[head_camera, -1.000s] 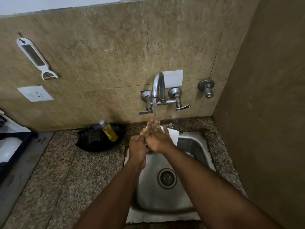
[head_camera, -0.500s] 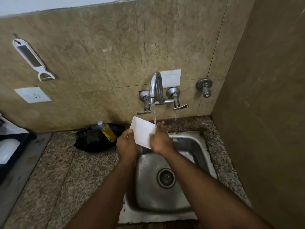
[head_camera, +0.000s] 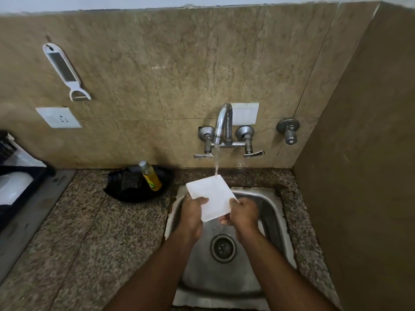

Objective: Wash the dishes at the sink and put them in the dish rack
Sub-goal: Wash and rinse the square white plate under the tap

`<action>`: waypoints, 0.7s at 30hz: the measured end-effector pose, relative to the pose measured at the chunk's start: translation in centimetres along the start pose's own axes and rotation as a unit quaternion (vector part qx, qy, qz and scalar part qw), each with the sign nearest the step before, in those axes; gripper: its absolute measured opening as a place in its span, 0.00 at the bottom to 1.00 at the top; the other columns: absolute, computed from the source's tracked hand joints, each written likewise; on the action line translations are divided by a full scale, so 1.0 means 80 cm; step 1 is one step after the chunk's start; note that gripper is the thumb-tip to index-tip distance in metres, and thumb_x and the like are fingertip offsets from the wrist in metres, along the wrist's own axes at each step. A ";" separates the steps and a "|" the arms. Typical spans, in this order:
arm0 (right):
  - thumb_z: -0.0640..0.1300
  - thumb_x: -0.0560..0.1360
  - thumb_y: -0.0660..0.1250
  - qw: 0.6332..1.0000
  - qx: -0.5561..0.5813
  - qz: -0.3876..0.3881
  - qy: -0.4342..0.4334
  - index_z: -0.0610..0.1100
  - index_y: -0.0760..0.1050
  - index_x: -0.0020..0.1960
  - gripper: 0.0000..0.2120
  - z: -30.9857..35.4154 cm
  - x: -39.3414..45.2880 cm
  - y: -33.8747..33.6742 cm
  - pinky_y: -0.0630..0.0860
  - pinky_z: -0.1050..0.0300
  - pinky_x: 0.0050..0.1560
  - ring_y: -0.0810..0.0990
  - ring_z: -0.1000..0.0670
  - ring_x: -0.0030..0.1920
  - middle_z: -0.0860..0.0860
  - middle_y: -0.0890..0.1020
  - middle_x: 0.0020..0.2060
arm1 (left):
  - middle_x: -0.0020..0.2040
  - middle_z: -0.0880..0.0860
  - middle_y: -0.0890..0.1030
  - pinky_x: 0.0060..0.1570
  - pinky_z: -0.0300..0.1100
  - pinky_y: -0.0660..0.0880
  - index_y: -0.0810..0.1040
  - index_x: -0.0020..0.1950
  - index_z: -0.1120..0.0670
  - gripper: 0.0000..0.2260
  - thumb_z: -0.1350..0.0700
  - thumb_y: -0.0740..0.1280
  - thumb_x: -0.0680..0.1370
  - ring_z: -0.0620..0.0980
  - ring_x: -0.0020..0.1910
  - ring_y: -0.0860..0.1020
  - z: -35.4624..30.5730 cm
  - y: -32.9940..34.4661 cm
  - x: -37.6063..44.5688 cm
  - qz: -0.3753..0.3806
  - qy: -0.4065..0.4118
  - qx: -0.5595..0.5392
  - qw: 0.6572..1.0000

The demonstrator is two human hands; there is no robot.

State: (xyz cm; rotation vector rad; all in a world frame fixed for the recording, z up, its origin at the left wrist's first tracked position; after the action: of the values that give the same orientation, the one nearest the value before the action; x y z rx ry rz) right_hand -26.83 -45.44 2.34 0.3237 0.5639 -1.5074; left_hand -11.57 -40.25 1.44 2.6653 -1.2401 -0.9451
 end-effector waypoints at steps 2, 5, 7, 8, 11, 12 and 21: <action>0.41 0.82 0.61 1.000 -0.004 -0.029 -0.012 0.38 0.78 0.50 0.09 -0.015 0.007 -0.020 0.85 0.42 0.36 0.86 0.40 0.31 0.38 0.86 0.37 | 0.60 0.62 0.85 0.61 0.64 0.79 0.76 0.69 0.60 0.18 0.65 0.65 0.79 0.65 0.59 0.83 0.026 0.011 -0.008 0.035 -0.024 -0.003 0.999; 0.44 0.80 0.61 0.927 -0.340 -0.048 -0.149 0.40 0.76 0.67 0.18 -0.007 0.018 -0.027 0.81 0.49 0.58 0.84 0.40 0.55 0.39 0.83 0.59 | 0.58 0.59 0.86 0.58 0.64 0.80 0.78 0.67 0.54 0.12 0.59 0.61 0.85 0.63 0.57 0.84 0.042 0.020 -0.016 0.013 -0.041 -0.006 0.999; 0.47 0.83 0.59 0.807 -0.527 -0.017 -0.267 0.43 0.59 0.81 0.29 -0.002 0.006 -0.012 0.63 0.48 0.76 0.65 0.40 0.77 0.41 0.66 0.78 | 0.55 0.58 0.86 0.58 0.62 0.80 0.80 0.64 0.55 0.11 0.58 0.60 0.86 0.60 0.53 0.85 0.041 0.023 -0.009 -0.018 -0.042 0.001 0.999; 0.51 0.84 0.55 0.764 -0.562 0.022 -0.316 0.46 0.55 0.83 0.29 0.001 -0.003 -0.003 0.53 0.44 0.79 0.54 0.42 0.82 0.45 0.56 0.82 | 0.55 0.58 0.86 0.57 0.60 0.80 0.81 0.62 0.55 0.11 0.58 0.60 0.86 0.59 0.52 0.84 0.036 0.026 -0.007 -0.017 -0.040 0.007 0.999; 0.56 0.86 0.45 0.718 -0.579 0.135 -0.363 0.51 0.51 0.84 0.27 0.011 -0.009 0.012 0.41 0.36 0.79 0.43 0.53 0.83 0.55 0.49 0.83 | 0.57 0.54 0.85 0.52 0.51 0.80 0.80 0.59 0.52 0.10 0.57 0.60 0.87 0.53 0.52 0.82 0.025 0.039 -0.005 -0.014 -0.036 0.036 0.999; 0.57 0.86 0.43 0.710 -0.593 0.132 -0.355 0.50 0.48 0.84 0.29 0.020 0.000 0.013 0.40 0.35 0.79 0.42 0.54 0.83 0.54 0.47 0.83 | 0.53 0.51 0.85 0.48 0.48 0.80 0.80 0.58 0.51 0.09 0.57 0.59 0.87 0.50 0.50 0.82 0.024 0.044 -0.006 -0.014 -0.034 0.049 0.998; 0.54 0.87 0.46 0.702 -0.566 0.273 -0.334 0.46 0.49 0.84 0.28 -0.006 -0.016 0.038 0.45 0.54 0.82 0.45 0.53 0.83 0.51 0.48 0.83 | 0.46 0.50 0.84 0.39 0.38 0.77 0.79 0.47 0.52 0.13 0.58 0.59 0.87 0.46 0.44 0.81 0.028 0.019 0.015 -0.077 -0.015 0.046 0.996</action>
State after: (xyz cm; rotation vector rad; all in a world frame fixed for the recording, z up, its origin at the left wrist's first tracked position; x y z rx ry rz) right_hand -23.85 -43.96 2.22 -0.9347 0.6142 -0.4072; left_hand -13.25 -41.71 -0.49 2.8652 -1.1223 -0.9721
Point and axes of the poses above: each hand's wrist, its own x-axis towards the middle knuckle, its own y-axis out of the palm, z = x × y, the point moved 6 cm from there along x, towards the middle knuckle
